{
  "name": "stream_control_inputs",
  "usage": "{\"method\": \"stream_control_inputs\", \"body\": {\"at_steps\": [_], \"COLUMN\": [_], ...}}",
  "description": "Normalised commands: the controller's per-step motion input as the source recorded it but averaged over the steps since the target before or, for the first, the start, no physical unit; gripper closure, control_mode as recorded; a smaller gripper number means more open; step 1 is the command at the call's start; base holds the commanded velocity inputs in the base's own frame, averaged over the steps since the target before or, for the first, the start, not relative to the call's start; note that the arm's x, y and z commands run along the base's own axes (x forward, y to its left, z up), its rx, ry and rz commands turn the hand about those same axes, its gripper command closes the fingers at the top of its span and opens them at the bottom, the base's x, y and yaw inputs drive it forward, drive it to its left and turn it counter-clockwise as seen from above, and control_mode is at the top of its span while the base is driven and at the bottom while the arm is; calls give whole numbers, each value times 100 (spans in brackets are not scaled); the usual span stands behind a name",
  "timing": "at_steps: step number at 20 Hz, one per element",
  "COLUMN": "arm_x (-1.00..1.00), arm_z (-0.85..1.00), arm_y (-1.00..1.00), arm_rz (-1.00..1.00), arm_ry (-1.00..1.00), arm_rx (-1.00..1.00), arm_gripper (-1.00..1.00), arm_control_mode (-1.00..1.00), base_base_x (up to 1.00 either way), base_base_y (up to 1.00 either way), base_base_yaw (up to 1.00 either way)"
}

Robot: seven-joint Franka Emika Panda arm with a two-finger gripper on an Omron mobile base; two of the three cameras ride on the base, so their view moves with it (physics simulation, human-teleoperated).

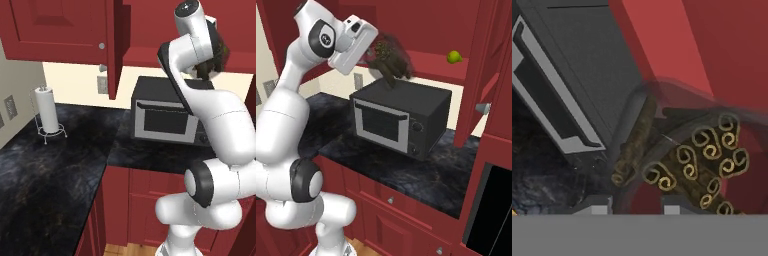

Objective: Pick the jar and candle from the dining table and place them in the open cabinet. Close the cabinet after placing the objects.

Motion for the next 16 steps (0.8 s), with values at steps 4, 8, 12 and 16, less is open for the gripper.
{"method": "stream_control_inputs", "body": {"at_steps": [4,8,12,16], "arm_x": [49,46,46,48], "arm_z": [26,27,17,13], "arm_y": [-1,-6,-13,-18], "arm_rz": [6,6,3,3], "arm_ry": [0,0,0,0], "arm_rx": [-7,-7,-4,-5], "arm_gripper": [100,100,100,100], "arm_control_mode": [-100,-100,-100,-100], "base_base_x": [0,0,0,0], "base_base_y": [0,0,0,0], "base_base_yaw": [0,0,0,0]}}
